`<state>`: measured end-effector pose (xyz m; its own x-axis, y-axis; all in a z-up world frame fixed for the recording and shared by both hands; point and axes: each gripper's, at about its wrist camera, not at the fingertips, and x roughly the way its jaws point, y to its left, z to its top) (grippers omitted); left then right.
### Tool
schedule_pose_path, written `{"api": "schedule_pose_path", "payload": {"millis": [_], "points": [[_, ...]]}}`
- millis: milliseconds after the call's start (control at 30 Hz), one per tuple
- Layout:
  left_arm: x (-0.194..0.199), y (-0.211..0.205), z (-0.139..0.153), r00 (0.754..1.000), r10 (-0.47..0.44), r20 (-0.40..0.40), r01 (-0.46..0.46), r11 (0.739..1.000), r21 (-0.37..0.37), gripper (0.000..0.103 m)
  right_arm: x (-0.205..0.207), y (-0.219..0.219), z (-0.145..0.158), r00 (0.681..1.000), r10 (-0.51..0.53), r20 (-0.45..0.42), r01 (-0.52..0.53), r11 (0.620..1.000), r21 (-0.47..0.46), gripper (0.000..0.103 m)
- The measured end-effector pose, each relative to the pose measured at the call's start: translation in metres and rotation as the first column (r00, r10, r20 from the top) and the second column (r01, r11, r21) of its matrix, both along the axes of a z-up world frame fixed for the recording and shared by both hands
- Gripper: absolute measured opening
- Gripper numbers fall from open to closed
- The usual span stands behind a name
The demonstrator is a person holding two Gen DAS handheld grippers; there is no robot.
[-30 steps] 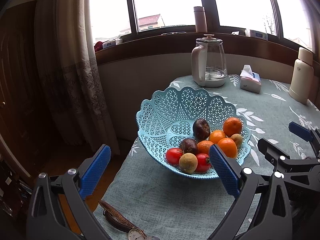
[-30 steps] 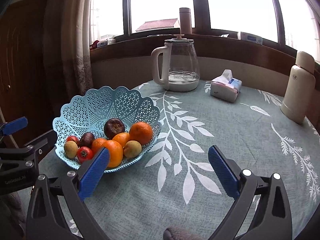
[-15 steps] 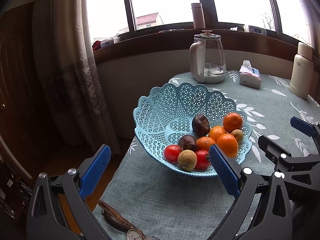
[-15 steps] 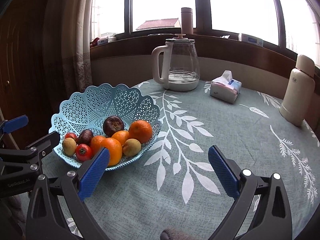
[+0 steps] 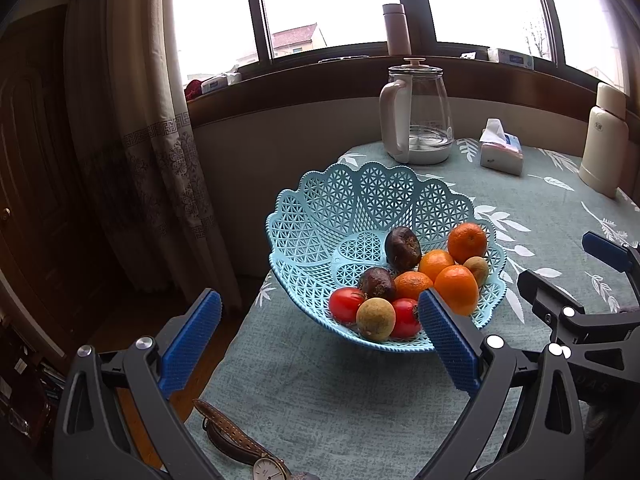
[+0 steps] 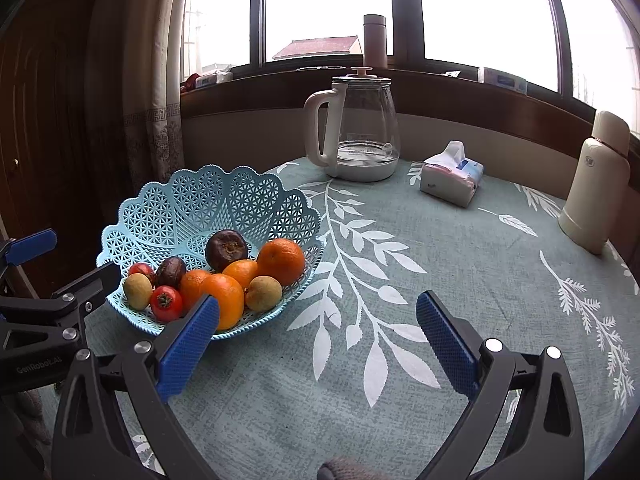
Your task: Organize fruits
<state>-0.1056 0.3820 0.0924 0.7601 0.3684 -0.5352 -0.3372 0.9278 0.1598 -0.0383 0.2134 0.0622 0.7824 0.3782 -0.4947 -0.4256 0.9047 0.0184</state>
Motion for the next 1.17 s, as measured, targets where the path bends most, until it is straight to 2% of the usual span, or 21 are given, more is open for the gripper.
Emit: {"api": "schedule_pose_path", "payload": {"millis": [833, 1033, 1167], "points": [[-0.005, -0.007, -0.001, 1.0, -0.014, 0.0, 0.014, 1.0, 0.0, 0.1, -0.007, -0.008, 0.0, 1.0, 0.008, 0.015, -0.008, 1.0, 0.005, 0.098], [-0.011, -0.023, 0.0, 0.999, -0.044, -0.004, 0.044, 0.999, -0.023, 0.1, -0.009, -0.033, -0.003, 0.998, -0.045, -0.037, 0.045, 0.999, -0.01, 0.098], [-0.011, -0.04, -0.003, 0.996, -0.088, -0.022, 0.087, 0.994, -0.066, 0.1, -0.005, -0.064, -0.008, 0.987, -0.128, -0.094, 0.124, 0.991, -0.042, 0.098]]}}
